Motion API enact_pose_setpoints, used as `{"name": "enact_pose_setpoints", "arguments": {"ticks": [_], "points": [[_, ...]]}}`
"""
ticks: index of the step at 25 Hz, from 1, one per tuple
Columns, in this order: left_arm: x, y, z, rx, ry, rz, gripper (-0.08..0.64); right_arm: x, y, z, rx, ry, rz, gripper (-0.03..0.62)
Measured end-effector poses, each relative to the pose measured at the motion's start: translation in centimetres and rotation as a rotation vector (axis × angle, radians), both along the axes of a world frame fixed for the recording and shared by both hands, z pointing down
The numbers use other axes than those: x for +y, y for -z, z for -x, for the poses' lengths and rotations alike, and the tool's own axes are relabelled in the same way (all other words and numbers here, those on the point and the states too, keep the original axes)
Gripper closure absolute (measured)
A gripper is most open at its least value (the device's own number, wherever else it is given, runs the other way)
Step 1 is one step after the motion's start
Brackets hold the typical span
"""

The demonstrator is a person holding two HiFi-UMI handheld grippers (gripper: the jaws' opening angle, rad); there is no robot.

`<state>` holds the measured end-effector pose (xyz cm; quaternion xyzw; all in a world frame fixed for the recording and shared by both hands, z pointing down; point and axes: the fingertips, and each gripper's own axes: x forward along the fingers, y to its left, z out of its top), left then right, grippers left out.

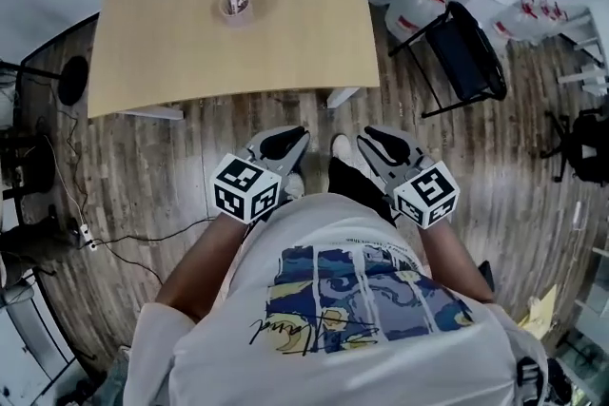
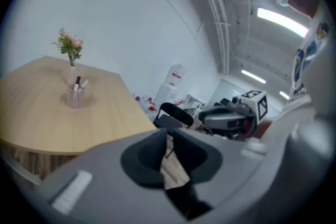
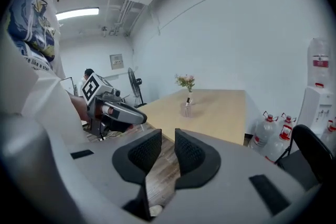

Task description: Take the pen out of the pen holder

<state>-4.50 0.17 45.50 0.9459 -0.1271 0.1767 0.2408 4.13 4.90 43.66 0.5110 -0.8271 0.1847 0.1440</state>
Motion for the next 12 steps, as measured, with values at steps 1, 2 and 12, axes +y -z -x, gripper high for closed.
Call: {"name": "enact_pose_setpoints", "arguments": {"ticks": [1, 2, 12], "points": [[-1.5, 0.1, -0.3, -0.005, 0.044, -0.004, 0.515, -1.2, 0.0, -0.7, -0.002, 0.029, 0.001, 0.522], [-3.0, 0.2, -0.4, -0.011, 0.093, -0.008, 0.515, -2.6, 0.1, -1.3, -0.009, 0.062, 0.002, 0.522], [-18.5, 1.0, 0.4, -0.124, 0.457, -0.122, 0.515, -12.1, -1.2, -7.3, -0.029, 0.271, 0.019, 0.525]]}}
